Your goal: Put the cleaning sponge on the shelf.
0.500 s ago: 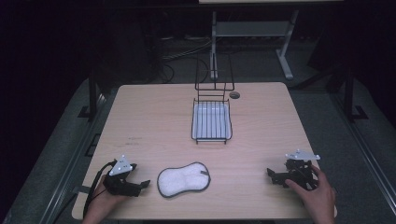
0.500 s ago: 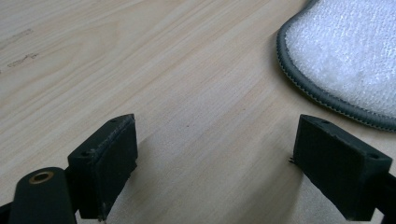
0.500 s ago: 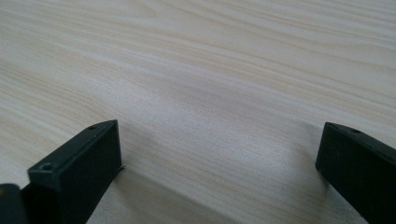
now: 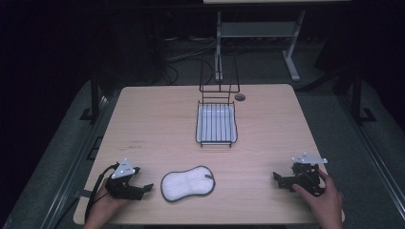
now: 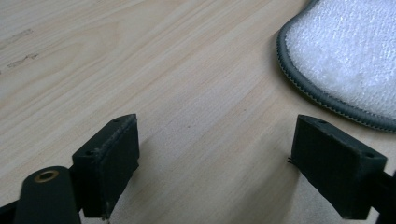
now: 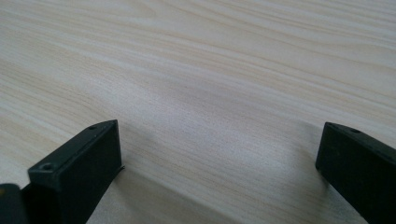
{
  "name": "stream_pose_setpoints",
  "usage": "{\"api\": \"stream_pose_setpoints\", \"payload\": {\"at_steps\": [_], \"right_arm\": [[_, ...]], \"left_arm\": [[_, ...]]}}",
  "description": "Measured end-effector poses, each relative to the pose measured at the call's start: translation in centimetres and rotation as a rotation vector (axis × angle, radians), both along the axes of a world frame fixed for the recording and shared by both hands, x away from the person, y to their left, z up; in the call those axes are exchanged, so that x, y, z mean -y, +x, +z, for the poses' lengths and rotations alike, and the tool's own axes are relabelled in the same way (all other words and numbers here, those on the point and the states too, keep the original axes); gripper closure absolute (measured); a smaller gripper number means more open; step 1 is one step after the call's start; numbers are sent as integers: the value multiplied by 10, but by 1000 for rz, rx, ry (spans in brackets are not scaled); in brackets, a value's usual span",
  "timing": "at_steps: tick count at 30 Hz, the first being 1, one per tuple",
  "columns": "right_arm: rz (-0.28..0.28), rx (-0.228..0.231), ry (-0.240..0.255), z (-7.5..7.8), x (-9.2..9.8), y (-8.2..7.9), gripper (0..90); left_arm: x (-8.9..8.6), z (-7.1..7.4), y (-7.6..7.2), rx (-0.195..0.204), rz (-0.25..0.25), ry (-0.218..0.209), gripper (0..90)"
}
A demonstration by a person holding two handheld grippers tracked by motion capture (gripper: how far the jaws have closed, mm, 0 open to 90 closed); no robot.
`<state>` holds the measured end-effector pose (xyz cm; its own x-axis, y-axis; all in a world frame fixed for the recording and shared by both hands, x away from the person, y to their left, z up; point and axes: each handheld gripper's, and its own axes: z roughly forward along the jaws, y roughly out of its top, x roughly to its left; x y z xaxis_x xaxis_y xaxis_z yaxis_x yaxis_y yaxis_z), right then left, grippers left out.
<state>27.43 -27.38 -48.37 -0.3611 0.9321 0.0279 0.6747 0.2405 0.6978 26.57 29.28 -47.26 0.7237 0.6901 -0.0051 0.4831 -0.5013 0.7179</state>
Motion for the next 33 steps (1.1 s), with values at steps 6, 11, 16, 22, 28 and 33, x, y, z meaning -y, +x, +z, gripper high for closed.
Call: {"api": "stream_pose_setpoints", "payload": {"at_steps": [6,11,16,22,28,33], "right_arm": [[0,0,0,0,0,0,0],[0,0,0,0,0,0,0],[-1,0,0,0,0,0,0],[0,0,0,0,0,0,0],[0,0,0,0,0,0,0],[0,0,0,0,0,0,0]], "left_arm": [[4,5,1,-7,-19,-32,194],[11,16,2,1,-42,-50,250],[15,22,4,8,-66,-81,455],[25,28,16,-12,-94,-100,732],[42,33,27,-29,-141,-104,899],[52,33,36,-33,-155,-109,899]]}}
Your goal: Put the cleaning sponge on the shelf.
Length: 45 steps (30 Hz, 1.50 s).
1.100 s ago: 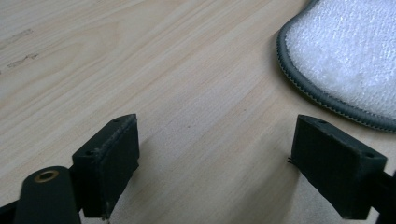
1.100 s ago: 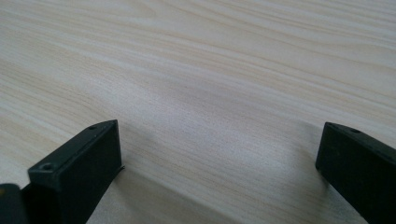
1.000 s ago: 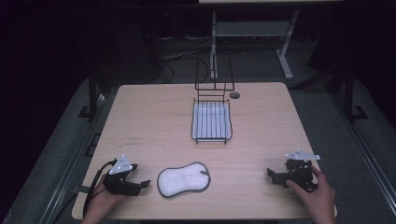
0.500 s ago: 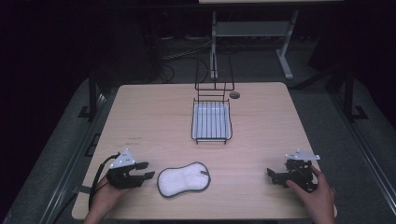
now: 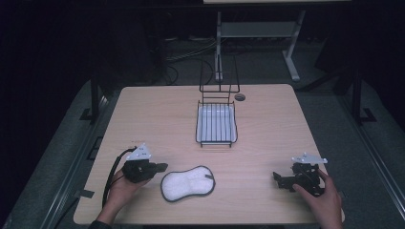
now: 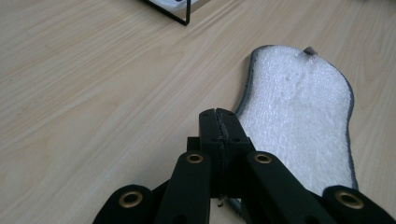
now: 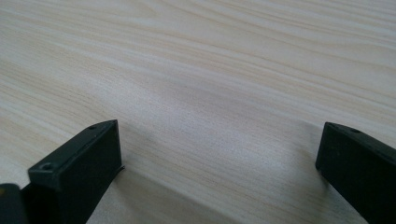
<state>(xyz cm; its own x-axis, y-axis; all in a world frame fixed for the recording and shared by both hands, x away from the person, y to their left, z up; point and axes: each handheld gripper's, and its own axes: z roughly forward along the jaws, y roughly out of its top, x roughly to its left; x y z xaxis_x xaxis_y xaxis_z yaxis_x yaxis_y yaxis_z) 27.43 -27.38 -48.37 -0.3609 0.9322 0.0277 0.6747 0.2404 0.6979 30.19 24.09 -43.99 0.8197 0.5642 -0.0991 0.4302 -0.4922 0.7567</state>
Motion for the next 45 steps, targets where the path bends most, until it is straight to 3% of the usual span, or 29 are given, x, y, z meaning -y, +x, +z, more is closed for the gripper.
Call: {"api": "stream_pose_setpoints", "payload": {"at_steps": [10,21,45], "right_arm": [[0,0,0,0,0,0,0],[0,0,0,0,0,0,0],[0,0,0,0,0,0,0]], "left_arm": [[13,-7,13,-29,-20,5,899],[20,-16,13,-65,-50,46,899],[18,-15,-17,-108,-75,49,899]]}}
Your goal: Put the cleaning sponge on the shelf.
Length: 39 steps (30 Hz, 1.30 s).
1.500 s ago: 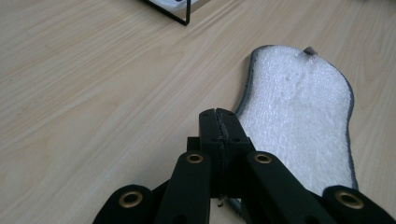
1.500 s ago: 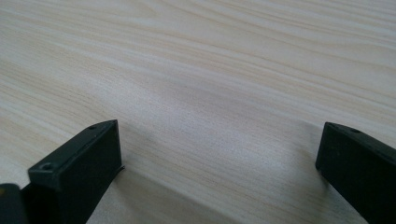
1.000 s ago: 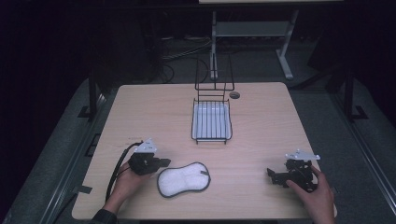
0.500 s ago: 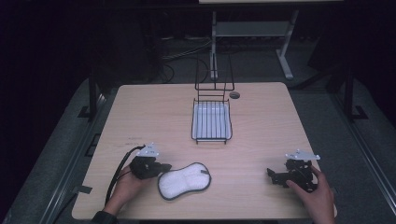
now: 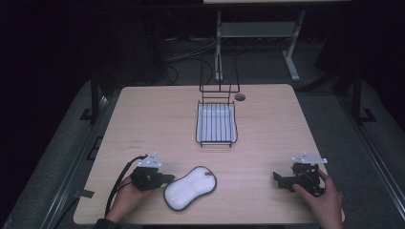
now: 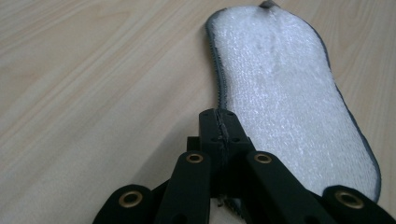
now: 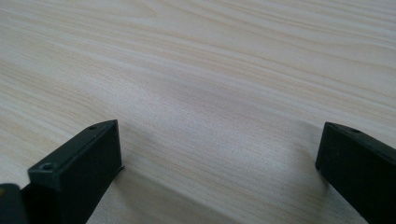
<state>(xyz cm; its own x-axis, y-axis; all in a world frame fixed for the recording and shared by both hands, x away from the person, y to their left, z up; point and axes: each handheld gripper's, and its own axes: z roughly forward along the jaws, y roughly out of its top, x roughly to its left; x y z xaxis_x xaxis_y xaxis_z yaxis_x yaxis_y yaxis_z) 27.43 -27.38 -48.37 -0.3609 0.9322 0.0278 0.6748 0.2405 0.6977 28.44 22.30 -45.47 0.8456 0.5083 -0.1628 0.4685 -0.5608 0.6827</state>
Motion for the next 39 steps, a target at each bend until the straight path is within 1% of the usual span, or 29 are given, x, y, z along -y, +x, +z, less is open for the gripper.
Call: {"api": "stream_pose_setpoints", "payload": {"at_steps": [5,8,9,10,11,13,15,16,19,20,21,22,23,24,25,28,29,30,31,34,37,39], "right_arm": [[0,0,0,0,0,0,0],[0,0,0,0,0,0,0],[0,0,0,0,0,0,0],[0,0,0,0,0,0,0],[0,0,0,0,0,0,0],[0,0,0,0,0,0,0],[0,0,0,0,0,0,0],[0,0,0,0,0,0,0],[0,0,0,0,0,0,0],[0,0,0,0,0,0,0],[0,0,0,0,0,0,0],[0,0,0,0,0,0,0],[0,0,0,0,0,0,0],[0,0,0,0,0,0,0],[0,0,0,0,0,0,0],[0,0,0,0,0,0,0],[0,0,0,0,0,0,0],[0,0,0,0,0,0,0],[0,0,0,0,0,0,0],[0,0,0,0,0,0,0],[0,0,0,0,0,0,0],[0,0,0,0,0,0,0]], "left_arm": [[-2,1,0,-3,19,-14,897],[-2,2,1,-3,27,-21,877],[-3,4,1,1,39,-34,838],[-3,4,1,1,39,-34,813],[-3,6,2,-8,51,-52,790],[-3,7,2,-16,64,-73,716],[0,9,2,-11,65,-80,642],[0,9,2,-11,65,-80,604],[8,10,0,-11,60,-77,531],[8,10,0,-11,60,-77,506],[11,9,0,-8,57,-74,506],[13,9,0,-9,52,-70,449],[16,9,0,-4,48,-69,416],[19,9,-1,-1,45,-67,416],[23,9,-1,3,43,-63,364],[28,9,-1,11,42,-58,295],[32,9,-1,16,37,-55,279],[32,9,-1,16,37,-55,266],[36,9,-1,22,37,-51,253],[41,7,-1,21,32,-44,224],[44,5,0,21,22,-24,215],[46,4,0,18,22,-25,214]]}}
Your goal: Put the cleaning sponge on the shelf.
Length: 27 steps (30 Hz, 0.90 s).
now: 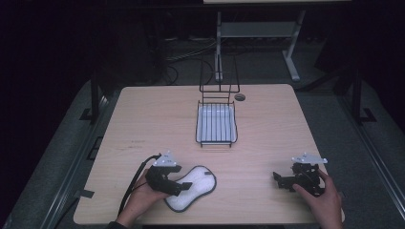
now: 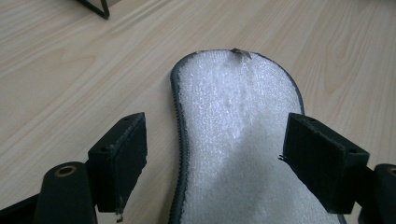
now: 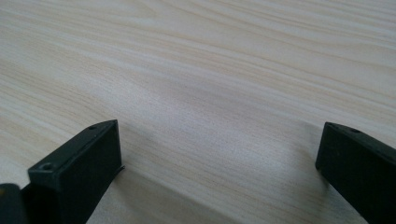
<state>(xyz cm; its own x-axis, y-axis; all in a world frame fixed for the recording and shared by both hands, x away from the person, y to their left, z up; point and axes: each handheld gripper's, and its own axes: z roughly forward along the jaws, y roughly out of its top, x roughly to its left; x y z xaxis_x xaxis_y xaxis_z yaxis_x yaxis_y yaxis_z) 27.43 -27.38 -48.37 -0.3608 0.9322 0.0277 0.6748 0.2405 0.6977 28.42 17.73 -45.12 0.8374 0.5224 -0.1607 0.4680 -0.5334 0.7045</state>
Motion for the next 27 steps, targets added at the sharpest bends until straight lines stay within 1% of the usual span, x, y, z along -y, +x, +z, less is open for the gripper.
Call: {"api": "stream_pose_setpoints", "payload": {"at_steps": [7,8,14,19,21,23,24,26,27], "right_arm": [[0,0,0,0,0,0,0],[0,0,0,0,0,0,0],[0,0,0,0,0,0,0],[0,0,0,0,0,0,0],[0,0,0,0,0,0,0],[0,0,0,0,0,0,0],[0,0,0,0,0,0,0],[0,0,0,0,0,0,0],[0,0,-1,0,0,0,0]], "left_arm": [[3,-5,1,-5,-1,22,214],[3,-6,2,0,-6,38,214],[5,-9,1,4,-4,47,205],[5,-10,1,-1,0,43,204],[4,-10,2,-8,1,47,204],[5,-12,2,-14,5,42,204],[5,-13,2,-28,12,37,206],[5,-14,2,-33,10,33,209],[5,-14,2,-31,10,38,210]]}}
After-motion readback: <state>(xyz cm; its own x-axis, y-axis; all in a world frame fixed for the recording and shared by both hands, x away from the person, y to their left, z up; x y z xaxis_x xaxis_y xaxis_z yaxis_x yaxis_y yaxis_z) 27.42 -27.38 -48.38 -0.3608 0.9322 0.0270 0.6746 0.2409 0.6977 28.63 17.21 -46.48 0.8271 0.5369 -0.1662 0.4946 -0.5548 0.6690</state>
